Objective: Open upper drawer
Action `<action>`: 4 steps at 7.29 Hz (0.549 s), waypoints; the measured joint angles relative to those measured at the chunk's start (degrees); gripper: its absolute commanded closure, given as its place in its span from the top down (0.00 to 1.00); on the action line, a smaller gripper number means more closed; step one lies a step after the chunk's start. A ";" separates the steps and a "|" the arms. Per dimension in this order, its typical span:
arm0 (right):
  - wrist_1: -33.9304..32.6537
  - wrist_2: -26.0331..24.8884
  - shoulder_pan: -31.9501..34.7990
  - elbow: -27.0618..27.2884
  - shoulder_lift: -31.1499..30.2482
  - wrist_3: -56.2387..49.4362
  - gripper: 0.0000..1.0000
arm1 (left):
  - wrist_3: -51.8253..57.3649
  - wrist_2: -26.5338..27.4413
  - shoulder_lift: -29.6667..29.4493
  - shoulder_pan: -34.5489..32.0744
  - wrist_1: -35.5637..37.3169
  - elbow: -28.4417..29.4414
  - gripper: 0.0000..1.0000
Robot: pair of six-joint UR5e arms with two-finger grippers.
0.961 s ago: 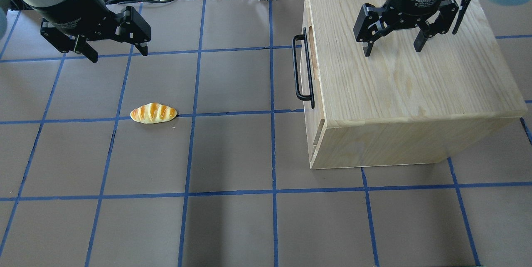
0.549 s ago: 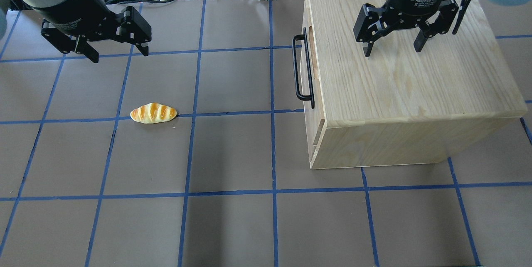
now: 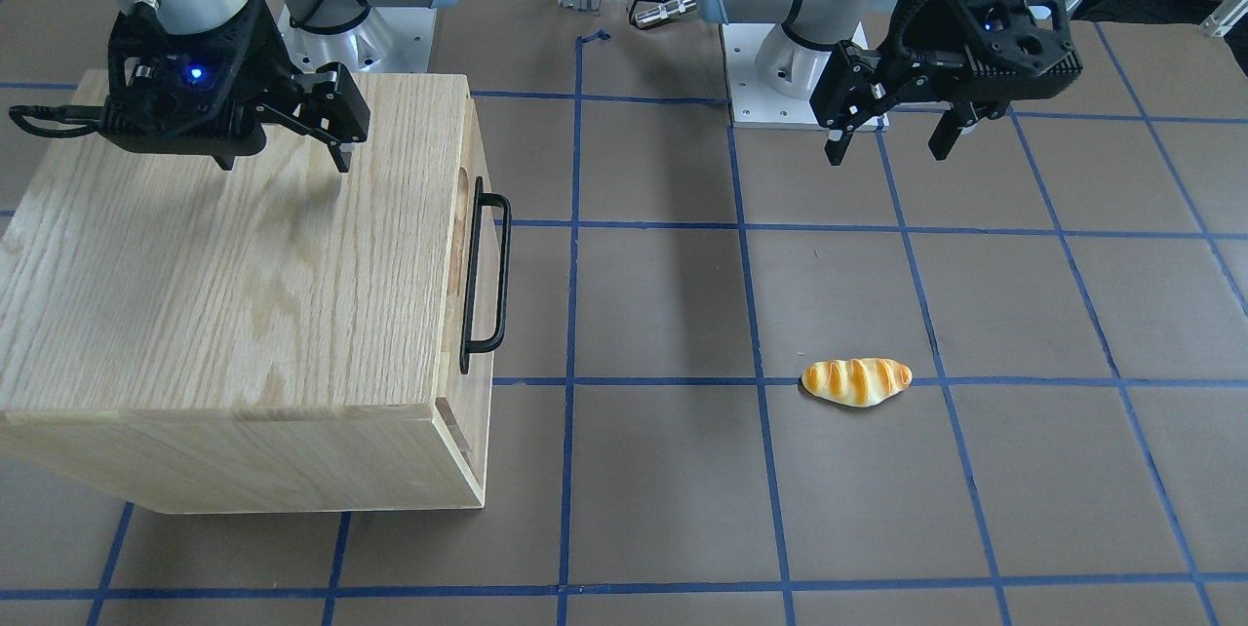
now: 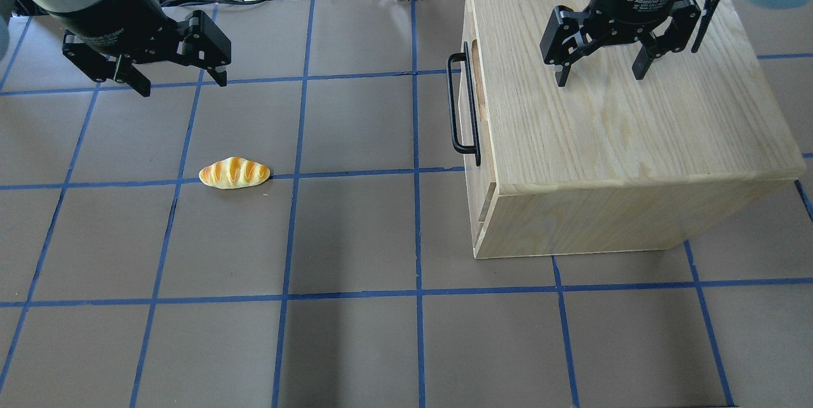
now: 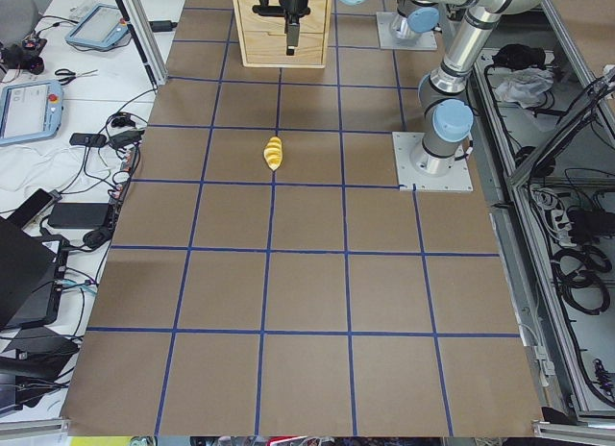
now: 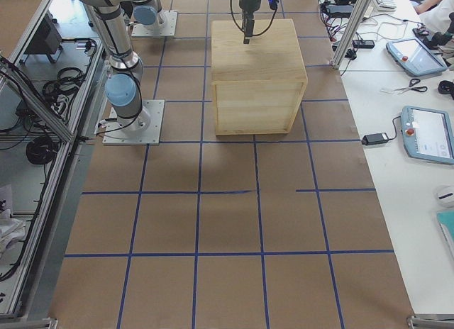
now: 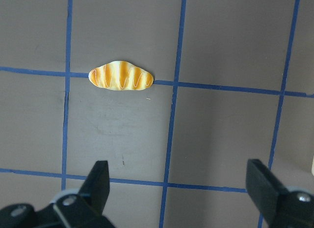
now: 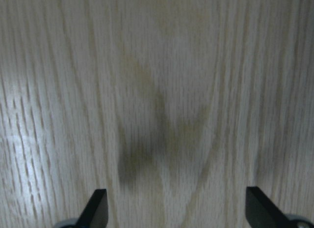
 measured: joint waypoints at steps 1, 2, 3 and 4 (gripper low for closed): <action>0.00 0.00 0.00 0.00 0.00 0.00 1.00 | -0.09 -0.12 -0.39 -0.07 -0.05 0.01 1.00; 0.00 0.00 0.00 -0.02 0.00 0.00 1.00 | -0.16 -0.54 -1.07 -0.45 -0.07 0.07 1.00; 0.00 0.00 0.00 -0.01 0.00 0.00 1.00 | -0.43 -1.73 -1.98 -1.63 -0.03 0.30 1.00; 0.00 0.00 0.00 0.01 0.00 0.00 1.00 | -1.31 -3.18 -3.29 -3.48 0.33 0.64 1.00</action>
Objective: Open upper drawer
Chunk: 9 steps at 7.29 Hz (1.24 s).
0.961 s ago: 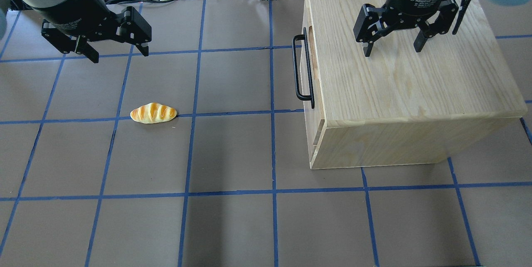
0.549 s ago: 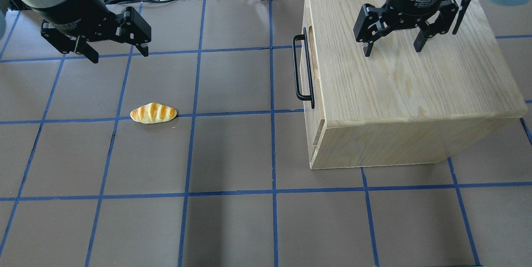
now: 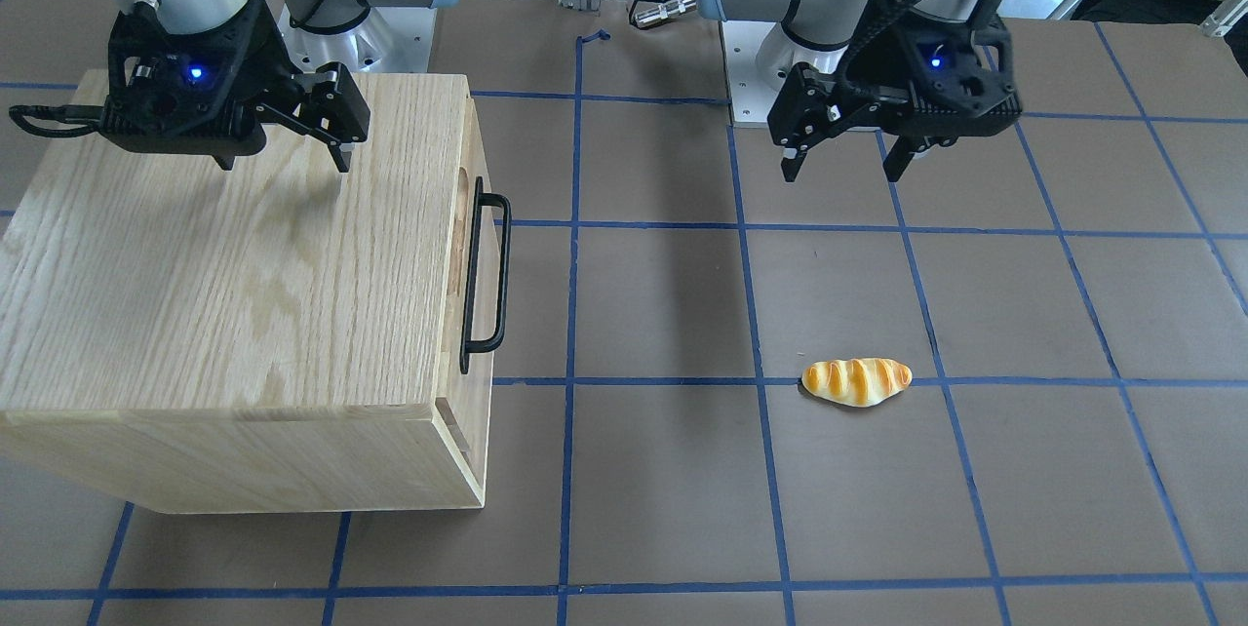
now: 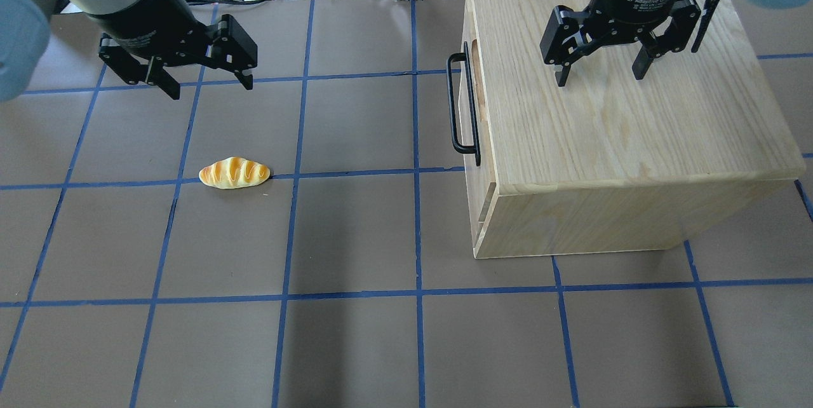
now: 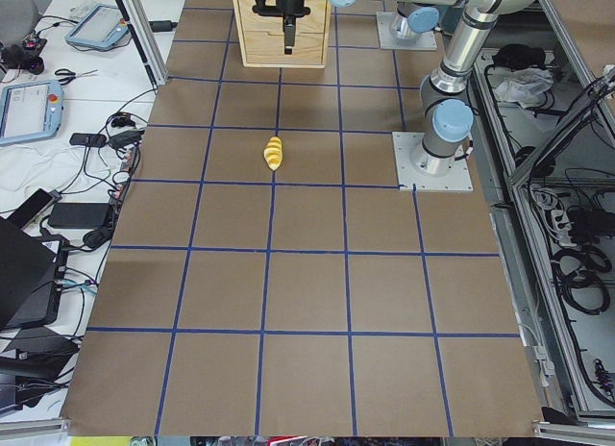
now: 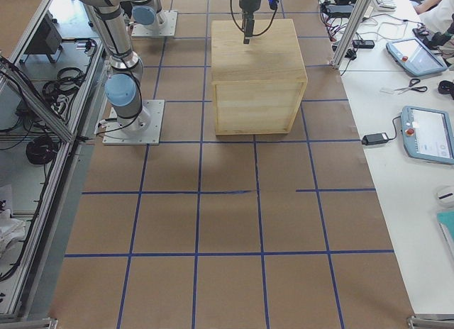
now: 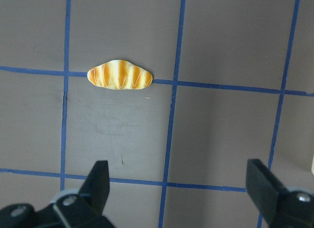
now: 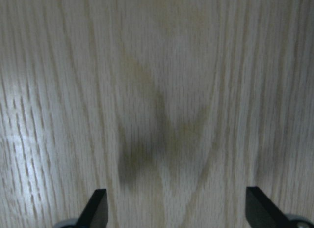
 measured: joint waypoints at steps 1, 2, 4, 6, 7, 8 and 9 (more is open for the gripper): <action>0.00 0.00 0.00 0.00 0.00 0.00 1.00 | -1.57 -1.75 -1.73 -2.26 1.43 0.20 1.00; 0.00 0.00 0.00 0.00 0.00 0.00 1.00 | -3.40 -4.03 -3.55 -4.42 3.74 0.27 1.00; 0.00 0.00 0.00 -0.02 0.00 0.00 1.00 | -6.27 -10.07 -7.34 -7.71 7.81 0.31 1.00; 0.00 0.00 0.00 -0.03 0.00 0.00 1.00 | -6.31 -13.64 -10.73 -9.75 12.26 0.32 1.00; 0.00 0.00 0.00 -0.02 0.00 0.00 1.00 | -6.49 -14.70 -12.33 -10.75 14.92 0.32 1.00; 0.00 0.00 0.00 -0.03 0.00 0.00 1.00 | -6.75 -16.07 -13.73 -11.27 16.87 0.32 1.00; 0.00 0.00 0.00 -0.04 0.00 0.00 1.00 | -6.85 -17.60 -14.83 -11.52 17.75 0.32 1.00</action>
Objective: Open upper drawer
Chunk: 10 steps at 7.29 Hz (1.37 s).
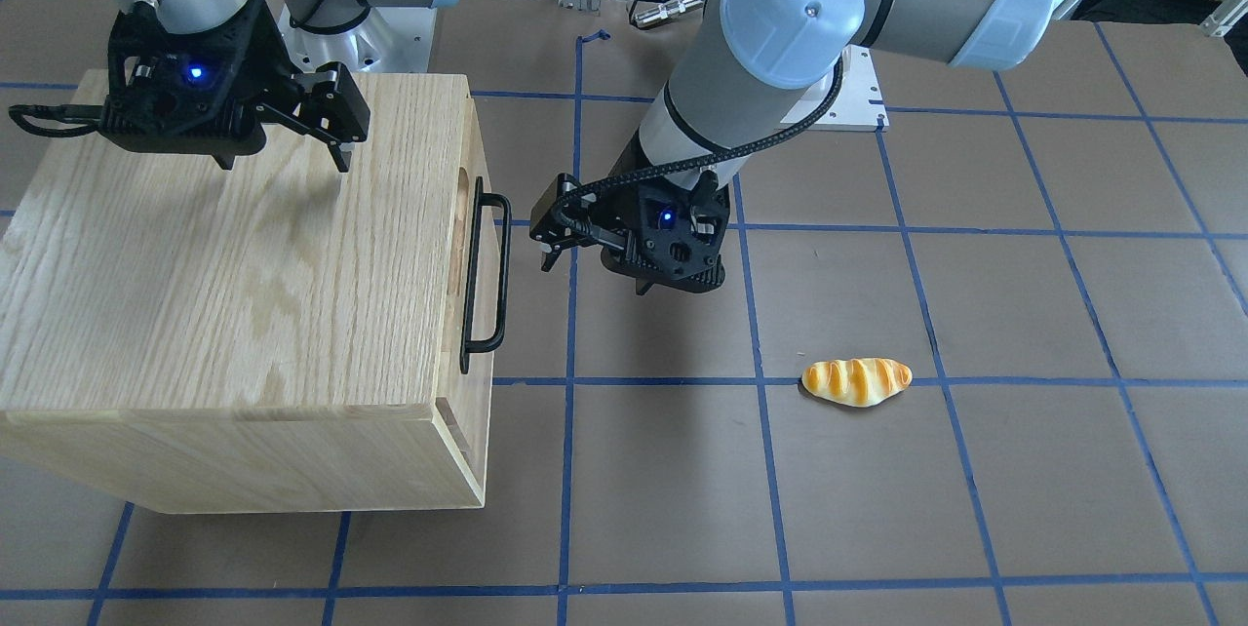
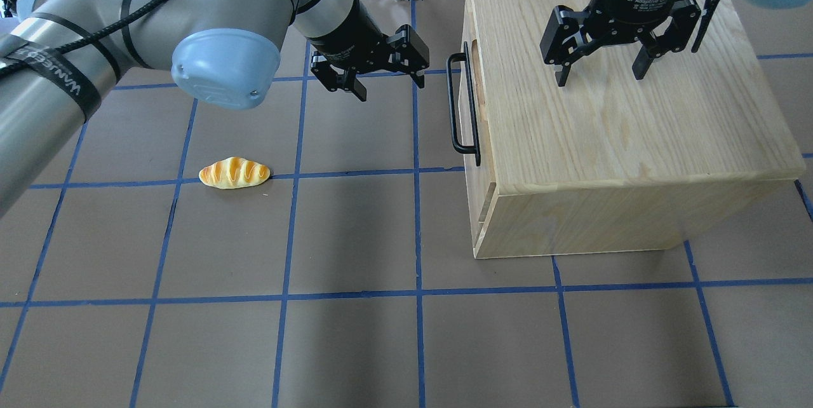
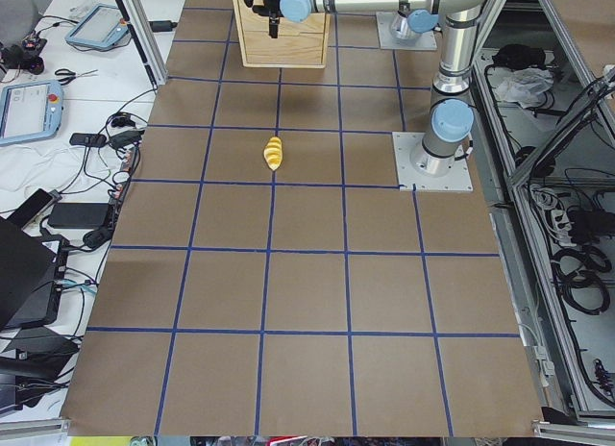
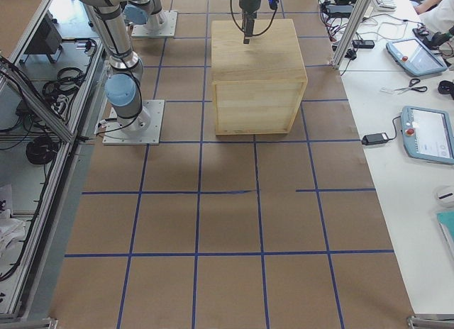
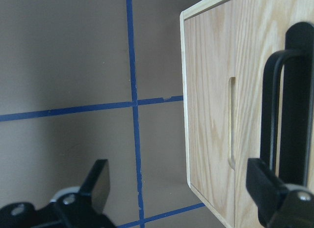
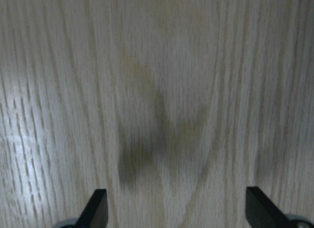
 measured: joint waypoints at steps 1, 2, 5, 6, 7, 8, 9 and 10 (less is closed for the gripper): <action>0.00 0.00 0.00 0.01 0.00 0.00 1.00 | 0.11 -0.87 -0.82 -0.13 0.35 0.00 1.00; 0.00 0.00 0.00 0.01 0.00 0.00 1.00 | 0.36 -1.50 -1.52 -0.20 0.55 0.00 1.00; 0.00 0.00 0.00 0.04 0.00 -0.04 1.00 | -0.05 -5.16 -2.63 -1.57 1.89 0.02 1.00; 0.00 0.00 0.00 0.04 0.00 -0.02 1.00 | -0.02 -5.41 -2.76 -2.44 1.99 0.04 1.00; 0.00 0.00 0.00 0.02 0.00 -0.01 1.00 | 0.23 -5.46 -3.21 -2.82 2.03 0.03 1.00; 0.00 0.00 0.00 0.02 0.00 -0.01 1.00 | 0.60 -5.32 -4.04 -2.95 2.35 0.01 1.00; 0.00 0.00 0.00 0.02 0.00 0.00 1.00 | 0.84 -5.00 -4.71 -2.98 2.86 0.00 1.00; 0.00 0.00 0.00 0.01 0.00 0.00 1.00 | 0.92 -4.62 -5.02 -3.00 3.13 -0.10 1.00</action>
